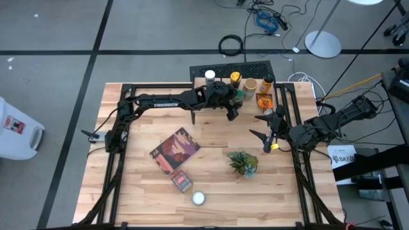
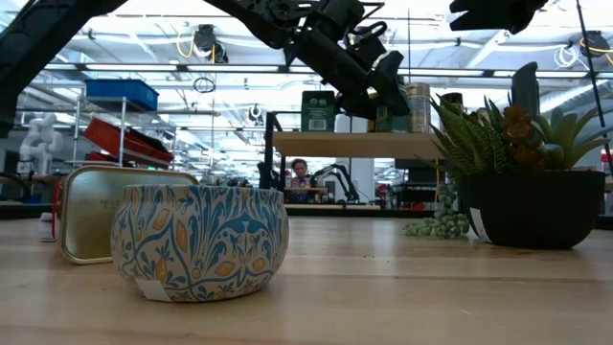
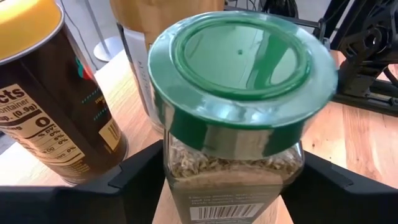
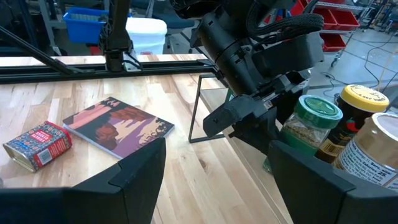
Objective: Shelf spices
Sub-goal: Put the green seasoning bottle on the shelf
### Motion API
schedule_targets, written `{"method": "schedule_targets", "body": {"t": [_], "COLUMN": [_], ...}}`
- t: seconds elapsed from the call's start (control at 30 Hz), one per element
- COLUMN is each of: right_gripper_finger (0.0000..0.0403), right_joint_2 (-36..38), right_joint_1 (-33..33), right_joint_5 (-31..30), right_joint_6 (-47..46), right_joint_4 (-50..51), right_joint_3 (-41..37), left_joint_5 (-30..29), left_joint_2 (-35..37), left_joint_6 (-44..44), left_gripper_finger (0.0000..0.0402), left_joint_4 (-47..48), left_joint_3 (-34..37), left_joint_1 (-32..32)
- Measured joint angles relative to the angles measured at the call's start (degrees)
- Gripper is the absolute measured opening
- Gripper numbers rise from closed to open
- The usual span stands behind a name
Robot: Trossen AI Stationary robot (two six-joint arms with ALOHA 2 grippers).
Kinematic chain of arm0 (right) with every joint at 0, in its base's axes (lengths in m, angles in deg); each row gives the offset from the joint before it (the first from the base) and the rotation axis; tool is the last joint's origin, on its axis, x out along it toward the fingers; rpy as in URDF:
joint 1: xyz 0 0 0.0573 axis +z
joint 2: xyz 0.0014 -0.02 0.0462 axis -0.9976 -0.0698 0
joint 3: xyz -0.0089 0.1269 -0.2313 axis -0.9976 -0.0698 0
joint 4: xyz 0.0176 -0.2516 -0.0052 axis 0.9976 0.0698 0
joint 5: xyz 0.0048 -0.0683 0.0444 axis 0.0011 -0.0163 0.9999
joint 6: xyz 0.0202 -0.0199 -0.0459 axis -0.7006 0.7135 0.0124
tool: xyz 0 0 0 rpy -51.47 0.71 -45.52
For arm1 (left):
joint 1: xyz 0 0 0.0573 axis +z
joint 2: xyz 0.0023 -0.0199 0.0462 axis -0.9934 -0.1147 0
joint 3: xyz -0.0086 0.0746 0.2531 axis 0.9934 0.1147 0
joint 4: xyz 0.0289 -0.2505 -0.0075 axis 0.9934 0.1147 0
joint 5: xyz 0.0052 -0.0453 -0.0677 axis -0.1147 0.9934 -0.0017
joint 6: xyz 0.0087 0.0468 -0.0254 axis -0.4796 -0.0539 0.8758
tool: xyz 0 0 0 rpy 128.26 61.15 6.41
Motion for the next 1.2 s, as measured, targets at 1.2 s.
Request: {"method": "schedule_targets", "body": {"t": [1.2], "right_gripper_finger": [0.0271], "right_joint_2": [0.0], "right_joint_1": [1.1], "right_joint_5": [0.5], "right_joint_6": [-0.2], "right_joint_4": [0.0], "right_joint_3": [0.0], "left_joint_5": [-4.9], "left_joint_2": [1.0], "left_joint_6": [-9.7], "left_gripper_finger": [0.0284], "left_joint_4": [20.6], "left_joint_3": [-15.5], "left_joint_1": [-2.8]}}
